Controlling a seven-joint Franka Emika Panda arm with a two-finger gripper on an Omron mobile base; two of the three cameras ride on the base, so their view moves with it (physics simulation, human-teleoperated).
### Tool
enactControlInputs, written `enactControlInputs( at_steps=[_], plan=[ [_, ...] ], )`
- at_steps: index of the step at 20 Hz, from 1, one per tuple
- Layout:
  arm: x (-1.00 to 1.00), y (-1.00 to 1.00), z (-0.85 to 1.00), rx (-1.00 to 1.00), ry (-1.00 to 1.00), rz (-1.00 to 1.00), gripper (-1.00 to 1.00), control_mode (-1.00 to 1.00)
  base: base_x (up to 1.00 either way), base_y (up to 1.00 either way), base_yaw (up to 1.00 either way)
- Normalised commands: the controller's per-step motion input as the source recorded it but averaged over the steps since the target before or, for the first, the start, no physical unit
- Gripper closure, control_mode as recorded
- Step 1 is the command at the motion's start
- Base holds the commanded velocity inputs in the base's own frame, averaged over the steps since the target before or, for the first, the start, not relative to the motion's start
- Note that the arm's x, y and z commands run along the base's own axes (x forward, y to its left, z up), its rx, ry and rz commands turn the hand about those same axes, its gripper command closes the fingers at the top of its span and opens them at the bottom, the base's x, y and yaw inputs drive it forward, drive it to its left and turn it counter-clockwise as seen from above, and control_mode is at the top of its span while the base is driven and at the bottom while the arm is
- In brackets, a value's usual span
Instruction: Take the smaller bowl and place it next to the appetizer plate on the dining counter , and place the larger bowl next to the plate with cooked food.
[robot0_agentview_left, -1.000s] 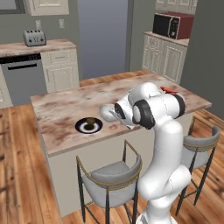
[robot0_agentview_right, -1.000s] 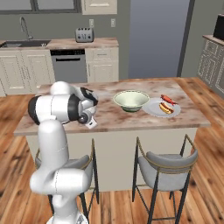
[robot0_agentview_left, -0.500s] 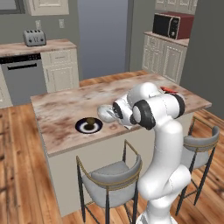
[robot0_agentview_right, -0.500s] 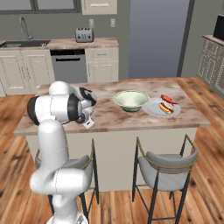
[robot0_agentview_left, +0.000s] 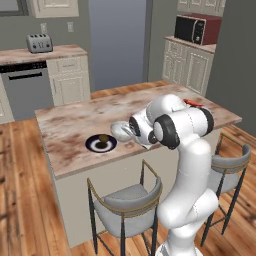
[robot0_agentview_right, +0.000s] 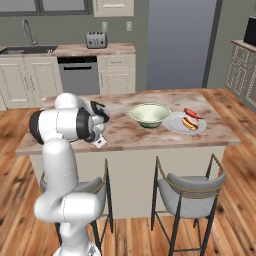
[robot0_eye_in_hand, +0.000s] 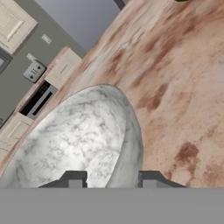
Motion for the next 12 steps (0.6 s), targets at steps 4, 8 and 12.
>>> enactControlInputs(
  at_steps=[4,8,12],
  plan=[
    [0.0,0.0,0.01,-0.02,0.0,0.0,-1.0,-1.0,0.0,0.0,0.0],
    [0.0,0.0,0.36,0.0,0.0,0.0,-1.0,-1.0,0.0,0.0,0.0],
    [-0.01,0.0,0.67,0.0,0.0,0.0,-1.0,-1.0,0.0,0.0,0.0]
  ],
)
